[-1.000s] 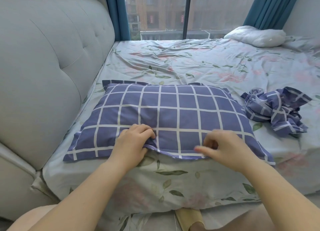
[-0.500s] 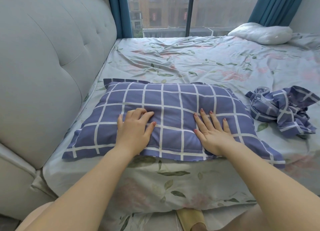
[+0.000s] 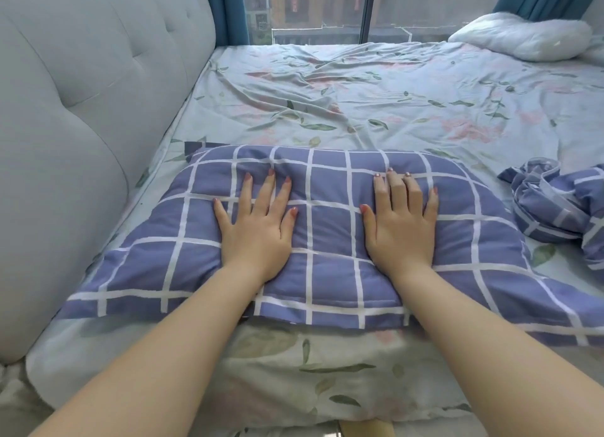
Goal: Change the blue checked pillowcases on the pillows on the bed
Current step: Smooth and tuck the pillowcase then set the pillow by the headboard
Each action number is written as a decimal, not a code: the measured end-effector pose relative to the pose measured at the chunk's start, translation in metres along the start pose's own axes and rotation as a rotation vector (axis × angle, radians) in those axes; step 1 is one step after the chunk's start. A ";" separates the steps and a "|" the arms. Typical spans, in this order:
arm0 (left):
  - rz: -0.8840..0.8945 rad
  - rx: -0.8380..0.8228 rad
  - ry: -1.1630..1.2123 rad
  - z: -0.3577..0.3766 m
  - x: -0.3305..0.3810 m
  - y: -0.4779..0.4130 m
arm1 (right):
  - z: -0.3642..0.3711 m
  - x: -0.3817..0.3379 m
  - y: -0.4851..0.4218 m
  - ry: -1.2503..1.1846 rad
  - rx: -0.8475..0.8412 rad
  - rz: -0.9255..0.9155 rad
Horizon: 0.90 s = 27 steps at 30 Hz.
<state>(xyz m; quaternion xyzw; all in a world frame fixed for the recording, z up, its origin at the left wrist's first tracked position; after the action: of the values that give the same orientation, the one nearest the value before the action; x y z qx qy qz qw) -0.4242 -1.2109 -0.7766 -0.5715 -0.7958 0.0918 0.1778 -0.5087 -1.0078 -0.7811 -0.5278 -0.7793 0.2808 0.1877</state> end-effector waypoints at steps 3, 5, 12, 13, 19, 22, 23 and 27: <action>-0.001 0.071 -0.051 0.028 0.002 -0.013 | 0.019 -0.001 -0.014 -0.007 0.043 -0.011; -0.014 0.115 -0.060 0.041 0.004 -0.025 | 0.033 -0.001 -0.028 -0.006 0.068 -0.006; -0.049 0.056 -0.079 0.047 0.011 -0.042 | 0.050 -0.005 -0.050 0.022 -0.012 -0.005; -0.047 0.033 -0.080 0.045 0.011 -0.037 | 0.047 -0.004 -0.044 0.023 -0.038 -0.012; -0.023 -0.076 -0.121 0.028 0.010 0.007 | 0.024 0.002 0.007 0.019 -0.234 -0.052; -0.013 -0.132 -0.100 0.018 0.008 0.023 | 0.014 0.004 0.020 0.007 -0.319 -0.037; -0.004 -0.147 -0.088 0.014 0.007 0.029 | 0.011 0.004 0.023 -0.008 -0.342 -0.024; 0.027 -0.221 0.019 -0.003 0.004 0.049 | -0.014 -0.002 0.033 -0.115 -0.416 0.040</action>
<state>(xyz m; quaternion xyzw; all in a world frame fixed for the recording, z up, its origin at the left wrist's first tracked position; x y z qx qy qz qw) -0.3809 -1.1907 -0.7901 -0.5990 -0.7917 0.0006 0.1202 -0.4760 -0.9969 -0.7906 -0.5537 -0.8193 0.1471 0.0245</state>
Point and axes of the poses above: each hand's wrist, its own y-axis away from the middle knuckle, its own z-axis out of the palm, x = y × z, the point moved 3 cm from there along -y, towards the middle knuckle, and after that the axes turned 9 degrees about x, right-handed, at the moved point
